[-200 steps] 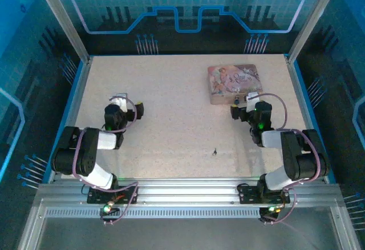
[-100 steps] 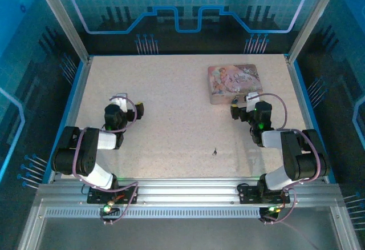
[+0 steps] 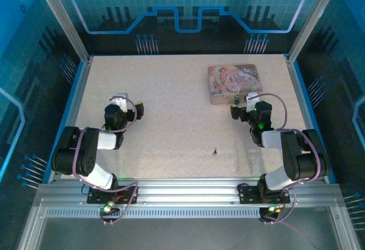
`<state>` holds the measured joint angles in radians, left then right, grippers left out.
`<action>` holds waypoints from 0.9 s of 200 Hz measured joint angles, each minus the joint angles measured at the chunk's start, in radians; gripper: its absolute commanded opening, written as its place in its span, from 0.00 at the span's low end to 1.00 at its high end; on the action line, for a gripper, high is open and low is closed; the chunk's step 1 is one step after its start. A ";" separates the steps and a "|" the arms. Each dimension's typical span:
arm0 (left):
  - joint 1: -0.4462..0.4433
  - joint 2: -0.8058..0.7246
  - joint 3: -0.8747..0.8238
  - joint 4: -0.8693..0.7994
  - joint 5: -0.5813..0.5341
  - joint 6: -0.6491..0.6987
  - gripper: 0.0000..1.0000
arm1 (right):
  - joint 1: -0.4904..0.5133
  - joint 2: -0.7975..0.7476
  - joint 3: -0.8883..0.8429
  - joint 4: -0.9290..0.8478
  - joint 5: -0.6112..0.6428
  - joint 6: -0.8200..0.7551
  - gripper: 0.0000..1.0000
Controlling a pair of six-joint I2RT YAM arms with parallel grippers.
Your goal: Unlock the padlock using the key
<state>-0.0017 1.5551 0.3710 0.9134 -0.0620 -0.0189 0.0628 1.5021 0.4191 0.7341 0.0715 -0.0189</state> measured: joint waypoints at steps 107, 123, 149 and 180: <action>0.000 -0.151 -0.024 -0.064 -0.024 -0.002 0.99 | -0.002 -0.196 0.054 -0.193 -0.009 0.009 1.00; 0.000 -0.241 -0.013 -0.141 -0.048 -0.012 0.99 | -0.005 -0.234 0.077 -0.249 -0.012 0.023 1.00; 0.000 -0.351 0.106 -0.385 -0.076 -0.108 0.99 | -0.030 -0.262 0.132 -0.360 -0.033 0.066 1.00; 0.000 -0.372 0.321 -0.646 -0.022 -0.246 0.99 | -0.105 -0.262 0.212 -0.491 -0.089 0.144 1.00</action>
<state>-0.0017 1.1828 0.6918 0.2672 -0.0841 -0.2646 -0.0422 1.2400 0.6315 0.2436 -0.0177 0.1249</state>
